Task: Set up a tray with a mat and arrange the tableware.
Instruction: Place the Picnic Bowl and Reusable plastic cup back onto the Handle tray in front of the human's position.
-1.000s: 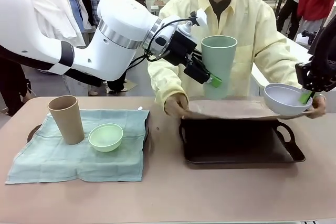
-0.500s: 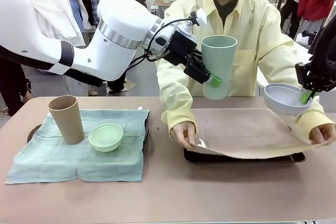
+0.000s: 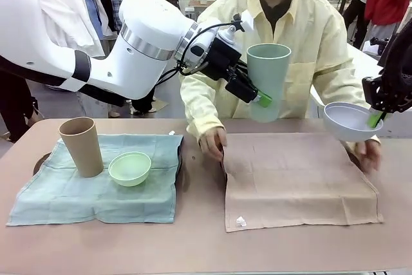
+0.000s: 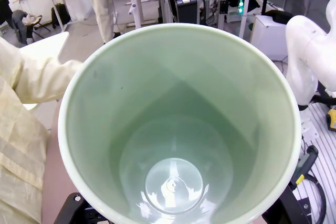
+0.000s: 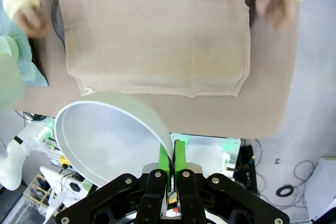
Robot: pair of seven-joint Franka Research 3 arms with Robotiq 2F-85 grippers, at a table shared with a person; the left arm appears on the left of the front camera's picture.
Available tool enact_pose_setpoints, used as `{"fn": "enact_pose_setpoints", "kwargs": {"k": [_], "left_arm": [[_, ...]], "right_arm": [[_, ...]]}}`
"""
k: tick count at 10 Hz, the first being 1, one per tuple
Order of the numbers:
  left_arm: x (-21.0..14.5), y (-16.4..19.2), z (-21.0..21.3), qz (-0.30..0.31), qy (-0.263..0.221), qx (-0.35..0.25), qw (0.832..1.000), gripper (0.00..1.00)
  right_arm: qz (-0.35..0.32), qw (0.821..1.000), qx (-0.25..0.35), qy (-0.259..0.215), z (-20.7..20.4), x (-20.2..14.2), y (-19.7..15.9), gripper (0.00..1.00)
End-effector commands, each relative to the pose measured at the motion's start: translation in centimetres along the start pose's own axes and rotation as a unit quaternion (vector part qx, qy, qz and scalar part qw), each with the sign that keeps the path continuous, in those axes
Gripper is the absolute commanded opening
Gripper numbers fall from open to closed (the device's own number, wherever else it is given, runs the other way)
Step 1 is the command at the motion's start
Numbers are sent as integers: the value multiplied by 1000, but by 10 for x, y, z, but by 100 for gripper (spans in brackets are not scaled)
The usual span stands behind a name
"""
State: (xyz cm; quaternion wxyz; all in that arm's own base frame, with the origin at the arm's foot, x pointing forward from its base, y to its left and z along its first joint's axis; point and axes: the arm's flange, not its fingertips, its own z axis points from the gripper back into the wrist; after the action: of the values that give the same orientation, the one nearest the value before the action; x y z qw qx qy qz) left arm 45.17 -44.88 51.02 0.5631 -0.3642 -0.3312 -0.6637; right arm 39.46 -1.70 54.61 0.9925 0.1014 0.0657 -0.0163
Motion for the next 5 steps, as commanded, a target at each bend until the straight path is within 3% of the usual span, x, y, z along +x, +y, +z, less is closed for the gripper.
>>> {"fn": "enact_pose_setpoints", "kwargs": {"k": [1,5], "left_arm": [[2,-1,3,-7,-1,-2,1000,78],[2,-1,3,-7,-1,-2,1000,78]], "right_arm": [[0,1000,0,0,-2,-1,-1,0],[0,1000,0,0,-2,-1,-1,0]]}}
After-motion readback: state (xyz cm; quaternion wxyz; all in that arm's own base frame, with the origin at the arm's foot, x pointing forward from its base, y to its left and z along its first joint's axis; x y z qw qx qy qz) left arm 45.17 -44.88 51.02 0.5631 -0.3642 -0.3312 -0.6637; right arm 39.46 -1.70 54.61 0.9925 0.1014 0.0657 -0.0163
